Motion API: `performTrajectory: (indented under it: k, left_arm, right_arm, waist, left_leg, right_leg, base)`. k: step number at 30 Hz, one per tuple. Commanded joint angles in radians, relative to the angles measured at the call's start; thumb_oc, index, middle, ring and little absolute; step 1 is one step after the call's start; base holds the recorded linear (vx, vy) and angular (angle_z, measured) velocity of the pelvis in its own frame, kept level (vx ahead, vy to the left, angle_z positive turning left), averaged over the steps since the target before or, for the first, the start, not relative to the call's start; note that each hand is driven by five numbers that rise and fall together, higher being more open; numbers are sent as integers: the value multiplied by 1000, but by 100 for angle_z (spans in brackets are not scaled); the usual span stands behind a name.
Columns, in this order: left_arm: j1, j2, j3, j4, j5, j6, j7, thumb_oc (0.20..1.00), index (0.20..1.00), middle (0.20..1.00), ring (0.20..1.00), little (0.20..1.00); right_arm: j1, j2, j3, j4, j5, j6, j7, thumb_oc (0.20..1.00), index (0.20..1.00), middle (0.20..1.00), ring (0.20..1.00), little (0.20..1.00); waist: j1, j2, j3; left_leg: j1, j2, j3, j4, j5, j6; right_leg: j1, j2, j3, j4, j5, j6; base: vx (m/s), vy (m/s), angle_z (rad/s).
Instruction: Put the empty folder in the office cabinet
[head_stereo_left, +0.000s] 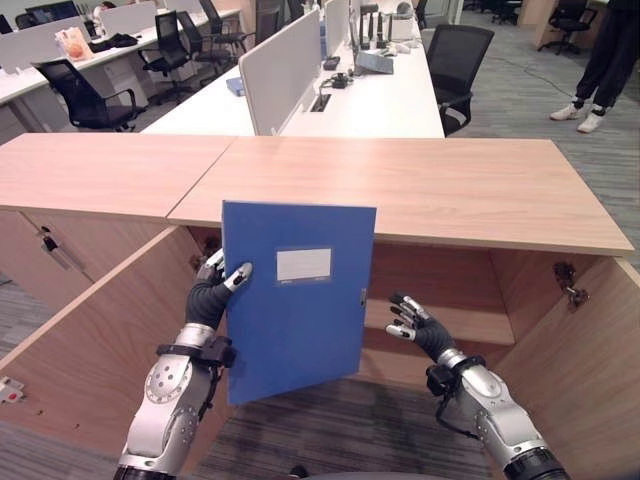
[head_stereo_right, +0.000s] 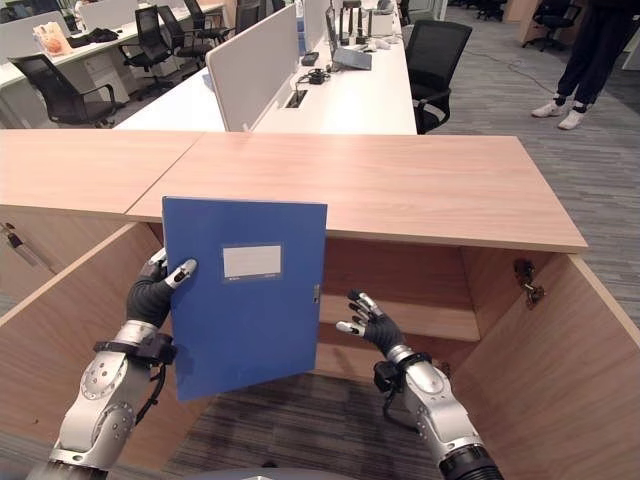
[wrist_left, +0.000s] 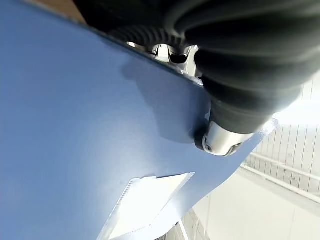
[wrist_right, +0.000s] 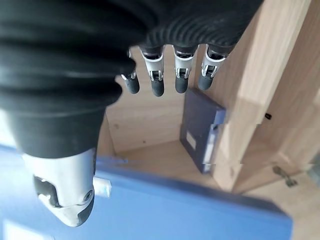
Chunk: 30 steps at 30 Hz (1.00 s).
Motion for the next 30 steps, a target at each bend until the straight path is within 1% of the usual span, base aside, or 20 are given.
performTrajectory:
  k: [1,9,11,15,18,23,24,25,26,27,28,30]
  left_arm:
    - [-116,3,-4,-45,11,-49,-11,200,200,200,200,200]
    - [-158,5,-49,-47,3,-48,-16,200,200,200,200,200]
    - [-174,5,-73,-48,-7,-46,-30,200,200,200,200,200]
    - [-186,5,-113,-40,-20,-35,-52,200,200,200,200,200]
    - [-193,6,-136,-26,-28,-24,-66,200,200,200,200,200]
    - [-199,1,-168,-27,-97,-4,-92,200,200,200,200,200]
    - [-203,2,-181,-35,-140,6,-109,200,200,200,200,200]
    - [-203,2,-181,-35,-141,6,-109,200,200,200,200,200]
    - [-209,2,-209,-48,-208,27,-140,200,200,200,200,200]
    - [-211,3,-216,-53,-224,31,-149,200,200,200,200,200]
    - [-217,2,-229,-58,-238,36,-155,200,200,200,200,200]
    - [-223,-2,-237,-50,-244,35,-149,200,200,200,200,200]
  right_arm:
    - [-106,40,12,-45,34,-38,16,1000,1000,1000,1000,1000]
    - [-132,62,78,-61,90,-21,46,1000,1000,1000,1000,1000]
    - [-145,70,99,-65,131,-12,57,1000,1000,1000,1000,1000]
    - [-155,66,115,-103,168,-2,73,1000,1000,1000,1000,1000]
    - [-167,62,120,-111,171,4,74,1000,1000,1000,1000,1000]
    - [-181,49,124,-123,178,9,83,1000,1000,1000,1000,1000]
    - [-183,39,124,-120,186,14,93,1000,1000,1000,1000,1000]
    - [-183,39,124,-120,187,14,93,1000,1000,1000,1000,1000]
    - [-183,30,134,-115,236,37,124,934,934,934,934,934]
    - [-180,27,136,-121,262,45,138,200,200,200,200,200]
    - [-177,30,144,-122,308,48,151,200,200,200,200,200]
    - [-195,43,159,-109,327,42,148,200,200,200,200,200]
  waist:
    - [1,-12,15]
    - [0,-16,16]
    - [-1,-17,17]
    - [-4,-17,18]
    - [-5,-17,19]
    - [-9,-16,20]
    - [-10,-16,20]
    - [-10,-16,20]
    - [-11,-17,18]
    - [-12,-17,17]
    - [-13,-18,16]
    - [-11,-19,15]
  left_leg:
    - [83,43,6,13,-136,-58]
    - [81,46,13,13,-133,-60]
    - [79,47,14,13,-131,-61]
    - [76,48,15,13,-130,-63]
    - [74,47,14,13,-129,-62]
    - [72,45,12,13,-128,-61]
    - [71,43,9,13,-128,-60]
    - [70,43,9,13,-128,-60]
    - [69,42,5,13,-128,-59]
    - [69,41,3,13,-129,-59]
    - [71,39,0,13,-130,-59]
    - [72,37,-3,13,-131,-58]
  right_leg:
    - [-50,-36,21,0,-33,40]
    - [-54,-36,15,0,-30,41]
    - [-55,-34,13,0,-29,41]
    - [-58,-36,13,0,-27,42]
    - [-60,-35,14,0,-27,42]
    - [-61,-35,15,1,-26,41]
    - [-60,-35,15,1,-26,41]
    - [-60,-35,15,1,-26,41]
    - [-60,-36,16,1,-26,41]
    - [-59,-36,15,1,-26,42]
    - [-58,-37,16,2,-26,42]
    - [-57,-37,16,1,-27,41]
  base:
    - [0,0,0]
    - [-5,0,-1]
    - [0,0,0]
    - [0,0,0]
    - [0,0,0]
    - [0,0,0]
    - [0,0,0]
    - [0,0,0]
    - [14,0,3]
    - [0,0,0]
    - [27,3,4]
    - [20,1,3]
